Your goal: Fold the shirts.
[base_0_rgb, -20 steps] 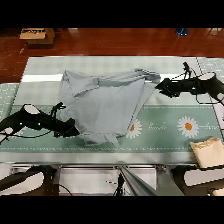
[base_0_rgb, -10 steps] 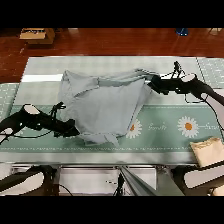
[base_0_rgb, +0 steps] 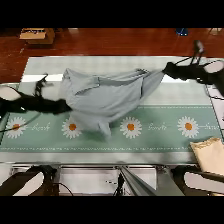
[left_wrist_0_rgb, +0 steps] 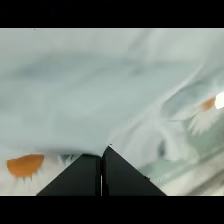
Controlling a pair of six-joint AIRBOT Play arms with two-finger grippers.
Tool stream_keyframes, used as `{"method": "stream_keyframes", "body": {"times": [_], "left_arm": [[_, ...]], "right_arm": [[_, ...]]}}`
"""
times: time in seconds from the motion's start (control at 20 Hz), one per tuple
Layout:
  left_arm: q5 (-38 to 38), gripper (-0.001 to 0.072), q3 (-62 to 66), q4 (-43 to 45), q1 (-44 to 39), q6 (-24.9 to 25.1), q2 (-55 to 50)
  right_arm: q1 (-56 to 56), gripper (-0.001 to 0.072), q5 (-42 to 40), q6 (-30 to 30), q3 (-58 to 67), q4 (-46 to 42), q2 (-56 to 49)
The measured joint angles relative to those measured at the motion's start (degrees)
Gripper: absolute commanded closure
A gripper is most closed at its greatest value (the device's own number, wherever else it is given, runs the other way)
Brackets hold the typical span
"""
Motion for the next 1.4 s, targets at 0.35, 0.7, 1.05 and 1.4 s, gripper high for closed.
{"method": "stream_keyframes", "body": {"times": [0.35,0.7,1.05,1.4], "left_arm": [[6.86,0.0692,37.53,6.88,0.00,-0.33,18.97],[7.39,0.0693,58.71,13.81,0.00,-7.15,27.12],[-13.81,0.0693,66.64,15.04,0.00,-19.67,29.16],[-30.75,0.0692,54.71,15.15,0.00,-24.94,28.68]], "right_arm": [[-3.50,0.0688,3.10,4.81,9.46,-8.15,29.77],[-3.91,0.0689,10.32,18.32,28.83,-25.57,44.76],[-3.96,0.0689,37.00,22.43,42.12,-38.51,46.38],[-3.48,0.0689,59.87,17.29,39.01,-39.95,37.31]]}}
